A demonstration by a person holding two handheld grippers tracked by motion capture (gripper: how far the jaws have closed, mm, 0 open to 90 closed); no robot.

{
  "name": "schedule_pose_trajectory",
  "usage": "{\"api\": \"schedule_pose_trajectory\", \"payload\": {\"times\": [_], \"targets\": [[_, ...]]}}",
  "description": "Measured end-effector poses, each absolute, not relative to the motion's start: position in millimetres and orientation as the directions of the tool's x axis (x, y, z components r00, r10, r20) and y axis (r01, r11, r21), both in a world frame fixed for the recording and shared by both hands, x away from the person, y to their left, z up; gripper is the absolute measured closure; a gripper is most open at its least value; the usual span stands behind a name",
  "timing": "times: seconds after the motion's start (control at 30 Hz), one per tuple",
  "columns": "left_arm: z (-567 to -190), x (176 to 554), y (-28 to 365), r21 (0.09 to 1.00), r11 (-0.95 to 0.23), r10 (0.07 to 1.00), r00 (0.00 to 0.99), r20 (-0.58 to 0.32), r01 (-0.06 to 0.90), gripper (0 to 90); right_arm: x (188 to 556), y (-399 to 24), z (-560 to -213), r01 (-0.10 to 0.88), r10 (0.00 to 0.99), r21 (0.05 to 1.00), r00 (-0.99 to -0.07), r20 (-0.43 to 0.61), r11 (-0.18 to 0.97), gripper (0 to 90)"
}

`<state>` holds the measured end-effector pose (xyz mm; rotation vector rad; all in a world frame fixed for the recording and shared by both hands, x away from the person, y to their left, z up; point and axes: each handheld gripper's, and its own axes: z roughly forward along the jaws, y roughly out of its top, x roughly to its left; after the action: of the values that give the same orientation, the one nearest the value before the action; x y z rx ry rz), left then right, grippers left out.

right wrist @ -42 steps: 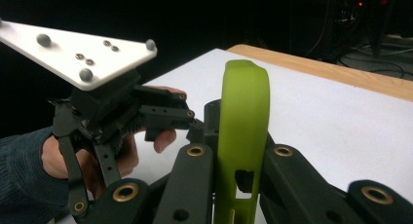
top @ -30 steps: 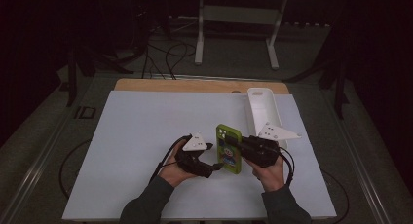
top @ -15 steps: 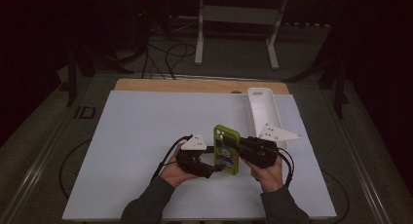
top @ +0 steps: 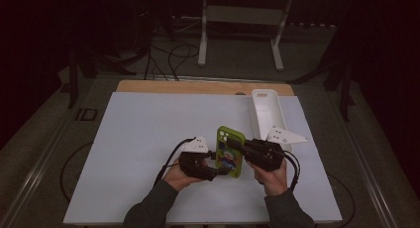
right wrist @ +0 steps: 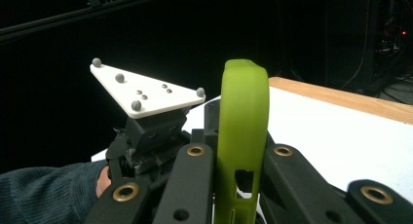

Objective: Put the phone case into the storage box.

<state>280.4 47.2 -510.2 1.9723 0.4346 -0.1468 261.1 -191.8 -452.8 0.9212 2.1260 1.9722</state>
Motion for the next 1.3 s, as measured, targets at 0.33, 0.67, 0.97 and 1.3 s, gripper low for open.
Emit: {"api": "schedule_pose_trajectory", "payload": {"times": [0.33, 0.67, 0.97, 1.3], "targets": [[-510, 282, 50, 0.858, -0.349, 0.209, 0.924, -0.320, 0.376, 60.6, 261, -198, -453, 0.344, 0.474, 0.938, -0.822, 0.316, -0.028, 85.8], [-511, 280, 52, 0.866, -0.331, 0.165, 0.926, -0.339, 0.375, 76.7, 263, -207, -452, 0.351, 0.442, 0.936, -0.837, 0.322, -0.018, 71.5], [-508, 280, 57, 0.873, -0.317, 0.189, 0.927, -0.325, 0.371, 77.8, 263, -209, -456, 0.356, 0.469, 0.934, -0.825, 0.313, 0.002, 60.7], [-508, 277, 57, 0.882, -0.312, 0.233, 0.928, -0.290, 0.354, 78.0, 263, -203, -457, 0.357, 0.531, 0.933, -0.798, 0.286, 0.034, 43.2]]}}
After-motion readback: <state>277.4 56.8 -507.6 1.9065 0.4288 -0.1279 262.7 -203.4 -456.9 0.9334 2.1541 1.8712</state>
